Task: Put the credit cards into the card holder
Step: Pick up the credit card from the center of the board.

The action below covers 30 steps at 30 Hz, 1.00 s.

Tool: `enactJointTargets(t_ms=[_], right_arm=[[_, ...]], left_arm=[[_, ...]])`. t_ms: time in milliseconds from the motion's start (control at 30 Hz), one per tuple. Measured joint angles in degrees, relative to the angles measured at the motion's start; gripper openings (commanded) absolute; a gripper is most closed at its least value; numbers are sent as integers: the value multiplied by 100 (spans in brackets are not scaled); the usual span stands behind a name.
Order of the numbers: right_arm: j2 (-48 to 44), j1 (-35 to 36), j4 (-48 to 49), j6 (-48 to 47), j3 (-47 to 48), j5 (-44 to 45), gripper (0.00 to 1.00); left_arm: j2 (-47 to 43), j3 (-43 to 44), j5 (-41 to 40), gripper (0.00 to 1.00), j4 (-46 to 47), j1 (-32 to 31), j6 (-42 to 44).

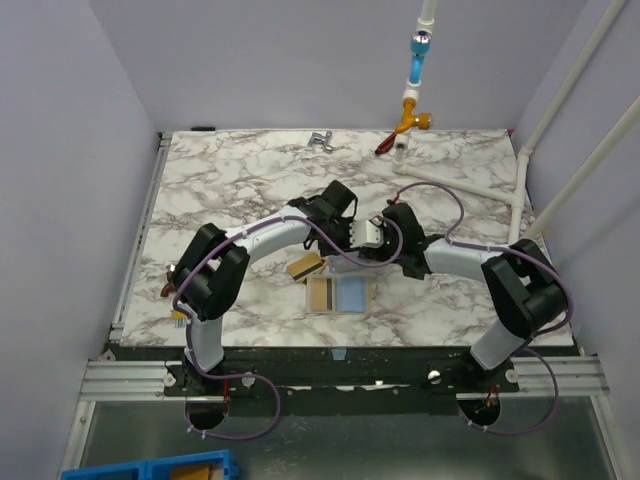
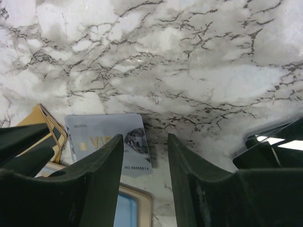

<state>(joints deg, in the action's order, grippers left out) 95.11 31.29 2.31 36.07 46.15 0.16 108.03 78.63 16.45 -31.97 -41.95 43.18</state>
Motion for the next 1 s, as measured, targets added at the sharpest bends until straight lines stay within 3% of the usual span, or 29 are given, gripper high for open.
enactJointTargets(t_ms=[233,633,767,1000], right_arm=[[-295,-55,452,356,-511,-116,50],[-586,-330,590,660,-826,-409,52],[-907,-330,520,793,-1014,-413,47],[-1412,-330,850,1226,-1545,-634,23]], left_arm=[[-24,131,39,30,-103,219,-343],[264,1268,997,34,-649,538,-2358],[675,1386,1270,45,-815,577,-2732],[1128,1532,1357,46,-1169,601,-3099]])
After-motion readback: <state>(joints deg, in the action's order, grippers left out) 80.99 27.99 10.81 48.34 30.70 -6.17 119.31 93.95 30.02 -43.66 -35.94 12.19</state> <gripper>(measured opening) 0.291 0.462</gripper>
